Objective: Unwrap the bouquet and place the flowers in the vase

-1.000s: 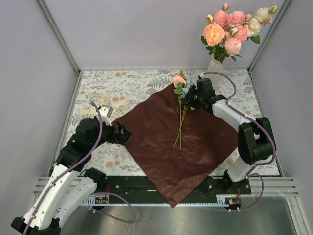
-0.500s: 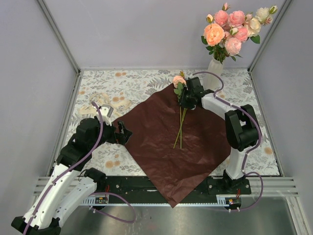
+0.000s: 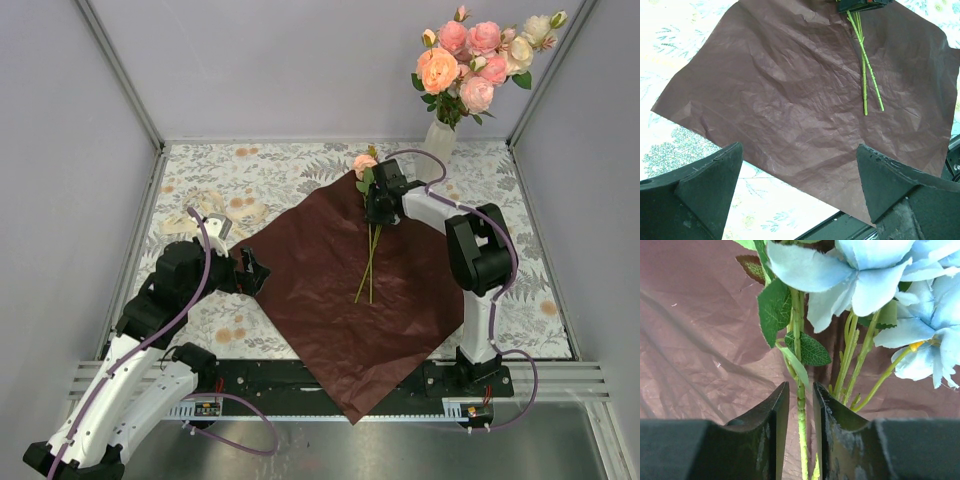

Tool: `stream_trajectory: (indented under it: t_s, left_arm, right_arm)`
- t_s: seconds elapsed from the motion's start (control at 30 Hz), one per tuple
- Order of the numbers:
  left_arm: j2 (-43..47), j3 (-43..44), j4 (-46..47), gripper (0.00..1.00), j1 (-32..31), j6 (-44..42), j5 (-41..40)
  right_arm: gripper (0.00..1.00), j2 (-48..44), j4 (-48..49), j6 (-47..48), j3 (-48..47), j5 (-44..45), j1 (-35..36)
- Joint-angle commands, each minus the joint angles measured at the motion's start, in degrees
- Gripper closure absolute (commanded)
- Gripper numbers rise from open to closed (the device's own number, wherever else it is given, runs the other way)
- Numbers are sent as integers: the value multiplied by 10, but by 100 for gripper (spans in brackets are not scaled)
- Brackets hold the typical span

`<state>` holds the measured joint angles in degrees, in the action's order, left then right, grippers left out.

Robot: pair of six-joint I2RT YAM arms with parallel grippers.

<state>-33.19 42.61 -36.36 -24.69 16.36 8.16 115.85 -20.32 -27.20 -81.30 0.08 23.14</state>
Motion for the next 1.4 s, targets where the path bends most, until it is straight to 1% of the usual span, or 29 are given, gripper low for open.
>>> stream_trajectory:
  t_s: [0.0,0.1,0.23,0.27,0.57,0.73,0.83,0.93,1.1,1.23,1.37]
  left_arm:
    - [0,3,23,1,-2,1,1]
    - [1,3,24,1,-1,2,-2]
    - [1,3,23,1,-2,2,-2]
    - [1,3,23,1,-2,2,-2]
    - [0,3,23,1,-2,2,0]
    - [1,3,24,1,-2,2,0]
    - [1,4,24,1,-2,2,1]
    - [0,3,24,1,-2,2,1]
    - [1,3,24,1,-2,3,0]
    - [1,3,24,1,-2,3,0]
    - [1,2,24,1,-2,3,0]
  right_arm:
    - [68,3,1,9,-26,1,9]
    - [77,-11,19,16,-19,1,9]
    - [97,-48,52,21,6,-19,9]
    - [100,-62,63,20,16,-24,9]
    - [100,-199,198,5,134,-82,9]
    - [100,-294,340,31,227,-104,11]
    - [100,-363,448,76,292,-108,12]
    - [100,-431,515,143,344,-92,12]
    - [100,-495,685,231,426,-88,11]
    - [100,-526,755,268,454,-78,11]
    - [100,-548,802,340,463,-48,11]
